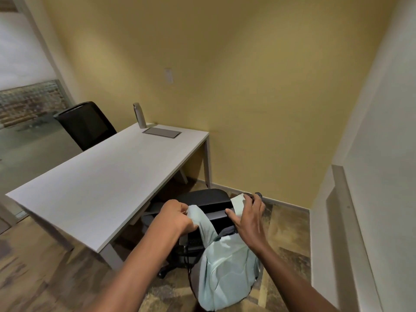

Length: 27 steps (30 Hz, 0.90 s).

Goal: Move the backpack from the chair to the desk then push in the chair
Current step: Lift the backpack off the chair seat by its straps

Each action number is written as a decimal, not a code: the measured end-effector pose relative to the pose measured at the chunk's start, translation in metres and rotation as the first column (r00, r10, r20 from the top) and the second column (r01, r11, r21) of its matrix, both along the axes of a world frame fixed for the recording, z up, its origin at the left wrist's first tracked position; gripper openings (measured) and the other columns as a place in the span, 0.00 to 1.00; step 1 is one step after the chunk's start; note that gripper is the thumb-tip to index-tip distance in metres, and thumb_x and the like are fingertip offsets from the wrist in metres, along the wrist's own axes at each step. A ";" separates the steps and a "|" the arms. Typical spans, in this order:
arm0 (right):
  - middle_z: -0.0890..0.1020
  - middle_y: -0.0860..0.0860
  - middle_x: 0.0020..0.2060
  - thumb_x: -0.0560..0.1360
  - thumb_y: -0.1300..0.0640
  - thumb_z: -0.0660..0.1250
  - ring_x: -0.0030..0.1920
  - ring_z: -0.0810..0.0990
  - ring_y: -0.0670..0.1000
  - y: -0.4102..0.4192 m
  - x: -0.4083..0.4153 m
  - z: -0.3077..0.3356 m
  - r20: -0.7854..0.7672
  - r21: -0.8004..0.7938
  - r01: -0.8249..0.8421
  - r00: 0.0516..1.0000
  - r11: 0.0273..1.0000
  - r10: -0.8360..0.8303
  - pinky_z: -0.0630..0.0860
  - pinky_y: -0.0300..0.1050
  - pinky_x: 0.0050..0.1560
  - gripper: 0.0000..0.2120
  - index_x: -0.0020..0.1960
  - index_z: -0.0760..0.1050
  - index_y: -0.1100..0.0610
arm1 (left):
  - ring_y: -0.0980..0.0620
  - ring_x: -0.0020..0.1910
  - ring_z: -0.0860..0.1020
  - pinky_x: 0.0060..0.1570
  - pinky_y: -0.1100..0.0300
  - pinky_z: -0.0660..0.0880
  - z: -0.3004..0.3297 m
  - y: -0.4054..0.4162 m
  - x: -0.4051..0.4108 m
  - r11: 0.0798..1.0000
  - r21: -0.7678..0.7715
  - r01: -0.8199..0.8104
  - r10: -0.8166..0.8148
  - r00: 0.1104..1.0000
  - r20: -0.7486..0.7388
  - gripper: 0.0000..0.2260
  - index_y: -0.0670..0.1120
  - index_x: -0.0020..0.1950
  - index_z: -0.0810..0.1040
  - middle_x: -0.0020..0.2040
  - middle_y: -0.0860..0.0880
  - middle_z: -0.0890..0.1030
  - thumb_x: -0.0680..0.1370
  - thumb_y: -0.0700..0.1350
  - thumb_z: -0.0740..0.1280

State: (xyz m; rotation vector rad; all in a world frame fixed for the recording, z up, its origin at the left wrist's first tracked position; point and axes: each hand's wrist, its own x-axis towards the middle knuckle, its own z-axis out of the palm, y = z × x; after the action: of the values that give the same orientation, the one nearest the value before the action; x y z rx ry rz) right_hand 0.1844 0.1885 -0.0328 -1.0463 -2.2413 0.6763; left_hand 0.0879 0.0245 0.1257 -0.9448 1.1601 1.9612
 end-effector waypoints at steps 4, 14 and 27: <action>0.67 0.61 0.63 0.66 0.44 0.79 0.61 0.68 0.61 -0.012 0.006 -0.008 -0.214 -0.297 0.230 0.930 0.927 -0.299 0.70 0.54 0.61 0.42 0.69 0.64 0.63 | 0.48 0.47 0.72 0.56 0.51 0.74 0.003 0.004 0.000 0.996 0.049 0.071 -0.074 0.995 0.067 0.10 0.41 0.44 0.72 0.49 0.47 0.71 0.74 0.28 0.58; 0.75 0.58 0.29 0.77 0.45 0.68 0.33 0.73 0.52 0.019 0.028 -0.019 -0.275 -0.583 -0.105 0.959 0.806 -0.073 0.66 0.46 0.36 0.22 0.36 0.75 0.63 | 0.47 0.52 0.77 0.51 0.50 0.76 0.018 -0.002 0.008 0.989 0.032 0.141 -0.141 0.990 0.004 0.11 0.41 0.55 0.75 0.55 0.46 0.73 0.76 0.29 0.62; 0.73 0.53 0.28 0.78 0.48 0.67 0.32 0.70 0.52 0.060 0.048 0.016 -0.255 -0.568 0.149 0.903 0.809 -0.345 0.64 0.46 0.34 0.21 0.32 0.73 0.60 | 0.52 0.47 0.73 0.51 0.43 0.72 0.032 0.018 0.010 0.923 0.053 0.382 -0.373 0.918 -0.137 0.15 0.44 0.33 0.64 0.38 0.45 0.66 0.78 0.31 0.59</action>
State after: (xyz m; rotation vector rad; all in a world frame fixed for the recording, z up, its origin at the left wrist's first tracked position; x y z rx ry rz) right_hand 0.2321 0.2482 -0.0168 -1.3328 -1.5916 1.3062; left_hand 0.0975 0.0427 0.1577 -0.5143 1.2211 1.7516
